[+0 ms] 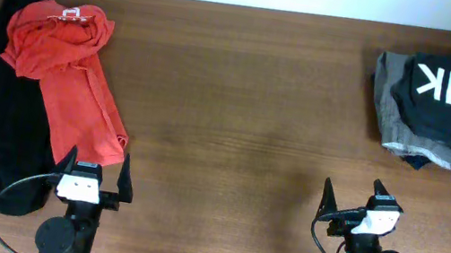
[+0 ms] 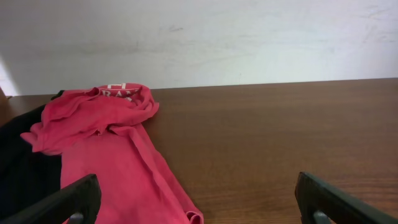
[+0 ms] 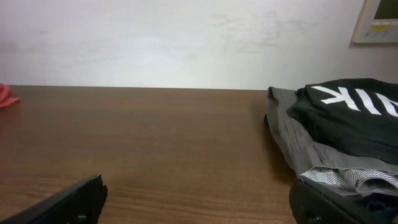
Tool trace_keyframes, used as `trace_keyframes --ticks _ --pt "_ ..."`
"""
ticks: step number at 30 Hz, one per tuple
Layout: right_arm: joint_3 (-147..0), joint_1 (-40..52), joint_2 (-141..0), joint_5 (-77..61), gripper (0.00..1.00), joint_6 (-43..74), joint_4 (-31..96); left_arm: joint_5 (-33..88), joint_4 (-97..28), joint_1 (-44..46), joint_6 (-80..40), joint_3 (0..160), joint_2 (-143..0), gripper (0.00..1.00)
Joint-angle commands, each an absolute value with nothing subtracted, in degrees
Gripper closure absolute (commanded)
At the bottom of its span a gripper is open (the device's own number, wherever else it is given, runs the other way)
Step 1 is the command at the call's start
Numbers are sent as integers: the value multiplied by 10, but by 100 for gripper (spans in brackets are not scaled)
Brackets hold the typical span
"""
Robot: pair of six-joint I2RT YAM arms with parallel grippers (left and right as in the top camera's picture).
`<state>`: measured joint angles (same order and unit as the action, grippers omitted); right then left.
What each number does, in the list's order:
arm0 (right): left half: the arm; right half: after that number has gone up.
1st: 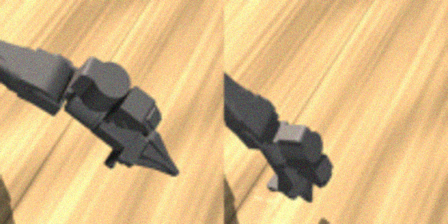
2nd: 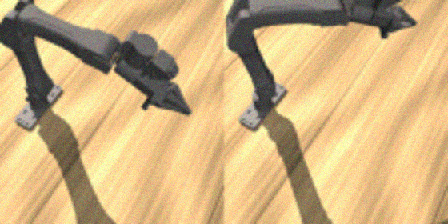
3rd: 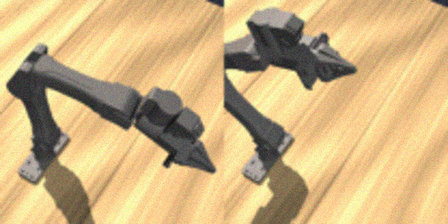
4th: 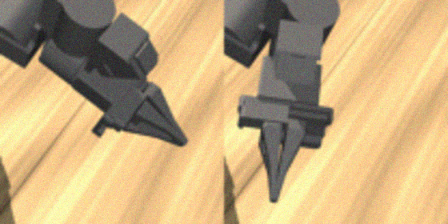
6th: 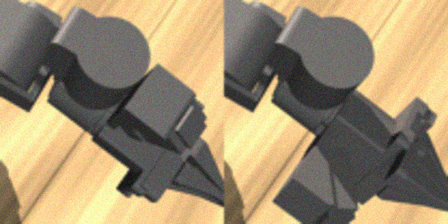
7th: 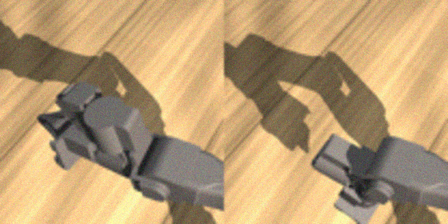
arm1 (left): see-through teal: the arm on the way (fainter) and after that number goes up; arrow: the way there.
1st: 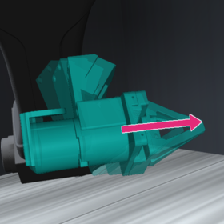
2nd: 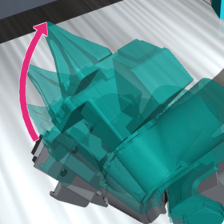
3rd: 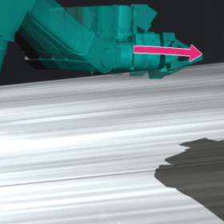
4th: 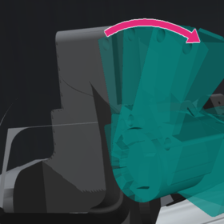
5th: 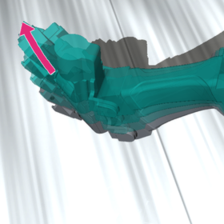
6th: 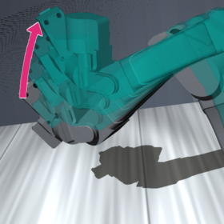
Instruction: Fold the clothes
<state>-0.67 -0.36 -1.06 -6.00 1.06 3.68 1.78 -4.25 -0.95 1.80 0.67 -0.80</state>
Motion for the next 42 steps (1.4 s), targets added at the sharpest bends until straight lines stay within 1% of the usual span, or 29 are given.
trace_keyframes --ticks 1,5,12,18,23,28,32,35,38,42 --pt "-3 -8 -8 -53 2 11 39 6 -47 -13 31 5 -4 1" --pt "-3 -8 -8 -54 1 11 25 6 -47 -13 31 5 -3 1" --pt "-4 -8 -8 -59 1 11 -47 23 -21 -13 30 5 -3 1" --pt "-37 -8 -8 -88 1 11 -48 43 39 -13 30 6 -7 0" --pt "-71 -8 -24 -88 1 9 -48 43 43 -13 31 35 -50 1" --pt "-116 -8 -95 -88 1 9 -47 41 43 -13 33 99 -154 1" --pt "-173 -8 -187 -105 1 6 -46 41 41 -13 49 179 -273 1" --pt "-235 -8 -271 -115 1 3 -21 43 25 -13 49 257 -371 1" --pt "-305 -8 -354 -116 1 3 27 43 -19 -13 48 346 -466 1" --pt "-416 -8 -467 -128 2 2 112 44 -125 -13 48 485 -589 1"
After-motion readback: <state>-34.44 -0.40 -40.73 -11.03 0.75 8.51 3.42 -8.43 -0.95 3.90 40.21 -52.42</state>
